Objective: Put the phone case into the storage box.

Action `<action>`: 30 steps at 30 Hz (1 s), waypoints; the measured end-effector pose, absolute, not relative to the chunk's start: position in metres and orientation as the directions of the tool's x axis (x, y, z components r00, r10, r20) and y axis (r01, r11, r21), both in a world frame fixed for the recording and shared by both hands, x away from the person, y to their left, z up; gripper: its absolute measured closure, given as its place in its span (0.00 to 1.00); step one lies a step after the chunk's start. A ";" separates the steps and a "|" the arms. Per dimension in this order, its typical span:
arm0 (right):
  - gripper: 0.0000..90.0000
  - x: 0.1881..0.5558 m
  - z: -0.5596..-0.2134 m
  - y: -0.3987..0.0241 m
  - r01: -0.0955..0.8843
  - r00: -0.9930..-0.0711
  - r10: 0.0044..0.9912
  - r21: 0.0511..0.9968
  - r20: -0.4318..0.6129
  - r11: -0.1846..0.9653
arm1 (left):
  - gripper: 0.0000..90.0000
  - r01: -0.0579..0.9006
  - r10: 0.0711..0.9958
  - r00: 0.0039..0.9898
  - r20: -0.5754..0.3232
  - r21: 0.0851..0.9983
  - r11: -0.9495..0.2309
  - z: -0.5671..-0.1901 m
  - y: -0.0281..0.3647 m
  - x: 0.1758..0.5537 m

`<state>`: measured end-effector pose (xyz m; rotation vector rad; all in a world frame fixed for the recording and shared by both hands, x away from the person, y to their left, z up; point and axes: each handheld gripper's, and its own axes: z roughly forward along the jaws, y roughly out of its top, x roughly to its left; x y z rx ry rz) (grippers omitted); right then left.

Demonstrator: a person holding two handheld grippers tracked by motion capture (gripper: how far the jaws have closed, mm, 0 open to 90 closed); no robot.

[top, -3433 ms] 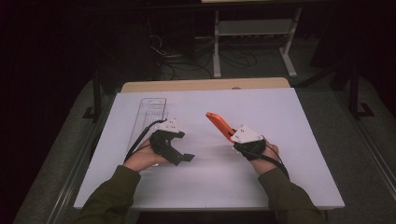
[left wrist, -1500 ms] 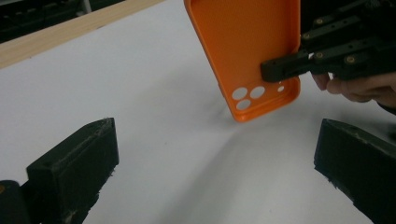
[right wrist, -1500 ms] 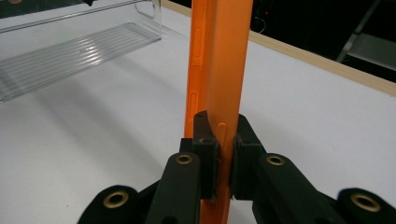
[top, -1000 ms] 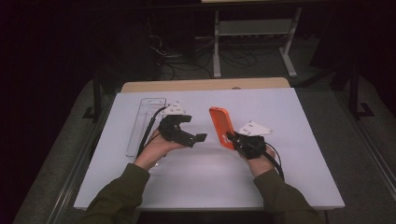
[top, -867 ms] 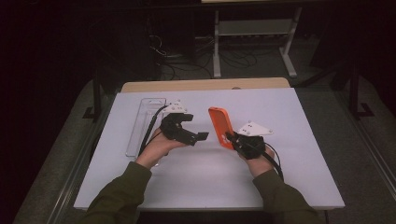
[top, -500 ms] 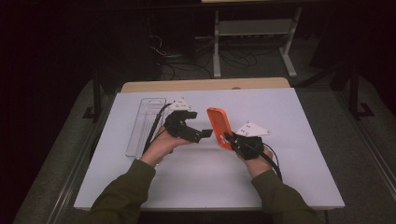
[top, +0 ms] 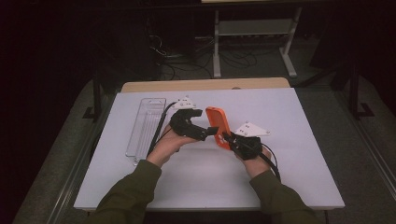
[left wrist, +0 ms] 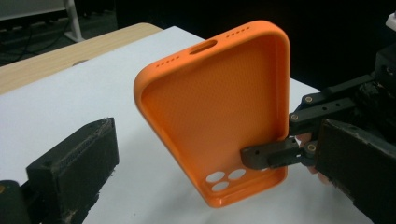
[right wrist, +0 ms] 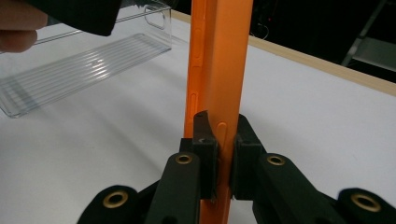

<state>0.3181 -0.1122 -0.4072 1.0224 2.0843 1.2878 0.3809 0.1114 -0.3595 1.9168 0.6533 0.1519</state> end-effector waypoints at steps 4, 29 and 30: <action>0.91 0.317 -0.407 -0.109 0.344 -0.606 0.796 0.899 -0.009 0.272 | 0.00 0.376 0.516 0.836 -0.188 0.881 -0.287 -0.361 0.112 0.381; 0.91 0.310 -0.410 -0.085 0.335 -0.631 0.776 0.900 -0.005 0.279 | 0.00 0.384 0.527 0.824 -0.208 0.889 -0.248 -0.367 0.109 0.381; 0.91 0.310 -0.410 -0.085 0.334 -0.631 0.775 0.900 -0.007 0.280 | 0.00 0.383 0.529 0.823 -0.205 0.889 -0.251 -0.367 0.109 0.381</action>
